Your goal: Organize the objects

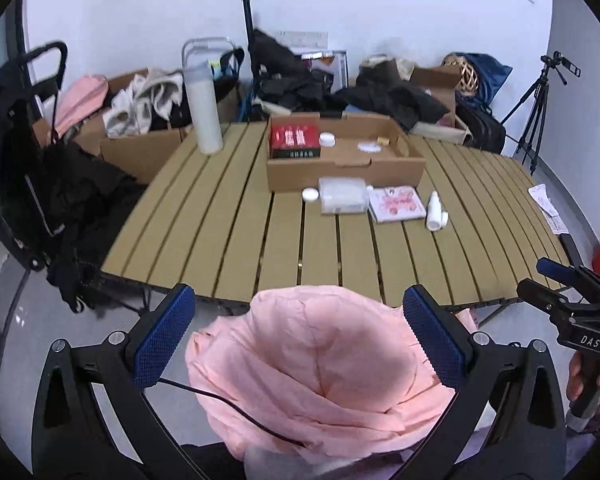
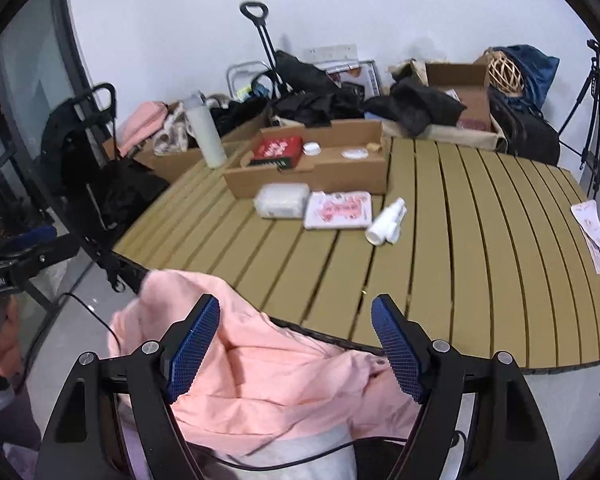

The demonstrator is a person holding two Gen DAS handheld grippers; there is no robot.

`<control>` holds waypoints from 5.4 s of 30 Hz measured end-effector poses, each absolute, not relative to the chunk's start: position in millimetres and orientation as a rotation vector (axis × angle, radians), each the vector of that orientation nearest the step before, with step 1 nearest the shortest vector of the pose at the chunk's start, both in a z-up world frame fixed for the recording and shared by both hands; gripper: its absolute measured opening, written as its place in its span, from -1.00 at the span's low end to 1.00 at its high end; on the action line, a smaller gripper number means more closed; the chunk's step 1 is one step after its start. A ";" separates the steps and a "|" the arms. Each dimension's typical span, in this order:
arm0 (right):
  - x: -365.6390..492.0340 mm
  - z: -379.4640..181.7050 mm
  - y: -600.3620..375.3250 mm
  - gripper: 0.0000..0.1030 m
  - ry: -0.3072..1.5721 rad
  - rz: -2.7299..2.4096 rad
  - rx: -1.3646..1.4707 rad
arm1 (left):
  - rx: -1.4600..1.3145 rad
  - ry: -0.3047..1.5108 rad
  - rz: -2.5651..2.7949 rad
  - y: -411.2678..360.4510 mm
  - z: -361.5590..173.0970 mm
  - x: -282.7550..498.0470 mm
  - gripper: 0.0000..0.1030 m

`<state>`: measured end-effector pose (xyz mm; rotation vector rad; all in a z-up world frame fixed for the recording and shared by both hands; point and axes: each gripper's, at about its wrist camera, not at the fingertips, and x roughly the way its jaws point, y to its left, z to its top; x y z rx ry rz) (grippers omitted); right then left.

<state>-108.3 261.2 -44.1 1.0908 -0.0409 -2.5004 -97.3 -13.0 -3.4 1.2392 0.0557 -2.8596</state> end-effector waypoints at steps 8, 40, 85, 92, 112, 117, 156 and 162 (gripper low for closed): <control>-140.7 -79.5 256.8 0.59 0.038 -2.489 1.197 | 1.351 0.101 -2.842 -27.2 -54.4 -169.6 0.95; -387.2 -169.6 173.6 -0.45 0.166 -2.385 1.354 | 1.588 0.120 -2.758 -33.0 -173.7 -380.9 -0.89; -284.1 -78.8 213.1 -0.39 0.009 -2.528 1.079 | 1.576 0.004 -2.721 -32.7 -158.8 -322.4 -0.52; -258.4 -12.2 238.5 -0.40 0.042 -2.642 0.888 | 1.182 0.100 -2.957 -48.7 -14.7 -249.4 -0.52; -388.3 270.0 238.4 -0.39 0.195 -2.740 0.629 | 0.737 0.348 -3.070 -37.8 277.3 -366.3 -0.51; -469.0 171.7 206.5 -0.39 0.158 -2.562 0.908 | 1.200 0.208 -3.056 3.6 138.5 -461.0 -0.51; -391.9 288.3 291.6 0.35 0.112 -2.692 0.824 | 0.934 0.278 -3.048 -52.1 282.1 -335.1 0.91; -316.8 366.4 323.0 0.49 0.159 -2.795 0.670 | 0.821 0.249 -3.055 -48.4 333.1 -268.8 0.94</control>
